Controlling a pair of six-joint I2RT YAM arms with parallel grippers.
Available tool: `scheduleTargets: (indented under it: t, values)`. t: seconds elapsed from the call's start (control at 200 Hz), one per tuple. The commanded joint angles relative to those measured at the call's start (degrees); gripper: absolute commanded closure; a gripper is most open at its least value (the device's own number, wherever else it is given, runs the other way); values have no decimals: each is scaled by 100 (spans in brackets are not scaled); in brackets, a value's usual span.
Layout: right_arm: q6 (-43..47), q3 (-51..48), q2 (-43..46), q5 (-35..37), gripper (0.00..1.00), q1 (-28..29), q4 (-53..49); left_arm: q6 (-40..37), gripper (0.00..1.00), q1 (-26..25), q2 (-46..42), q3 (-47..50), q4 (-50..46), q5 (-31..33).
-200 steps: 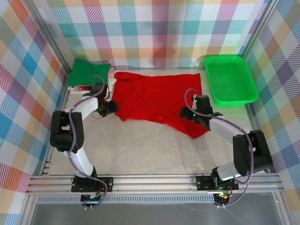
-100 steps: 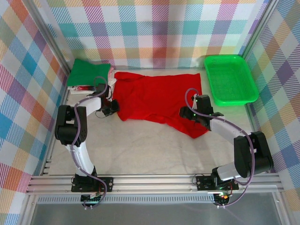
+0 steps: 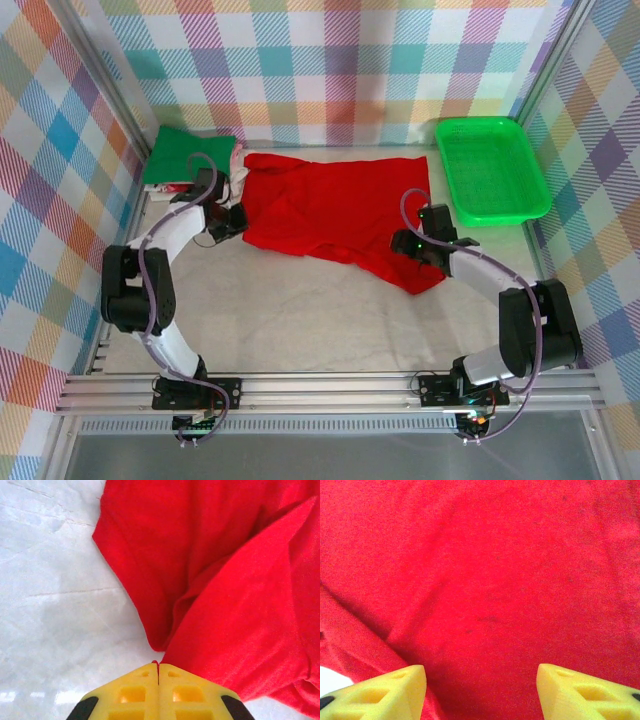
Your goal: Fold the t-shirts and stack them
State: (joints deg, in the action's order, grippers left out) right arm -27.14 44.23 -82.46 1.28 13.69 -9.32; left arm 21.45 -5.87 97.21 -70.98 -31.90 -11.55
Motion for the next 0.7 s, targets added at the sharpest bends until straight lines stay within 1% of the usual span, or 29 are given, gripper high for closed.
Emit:
scheduleTargets:
  t: [0.0,0.105,0.275,0.355,0.455,0.625,0.695]
  values:
    - [-380,44,22,20,39,-298,-458,-28,100,-27,-498,81,-629,162]
    - [-448,-58,141,-258,38,-554,-665,36,100,-12,-775,137,-906,-21]
    - [-433,-169,303,-612,37,-567,-1077,235,100,-14,-1315,151,-1267,-253]
    - [-422,-206,354,-566,35,-563,-1316,298,100,-12,-1582,138,-1552,-461]
    - [-487,-263,404,-419,34,-627,-1566,370,100,-7,-1993,194,-2000,-475]
    - [-702,-329,479,-400,32,-944,-2122,600,100,119,-2698,485,-2601,-573]
    - [-734,-424,537,-607,32,-1170,-2229,640,100,222,-2935,547,-2824,-525]
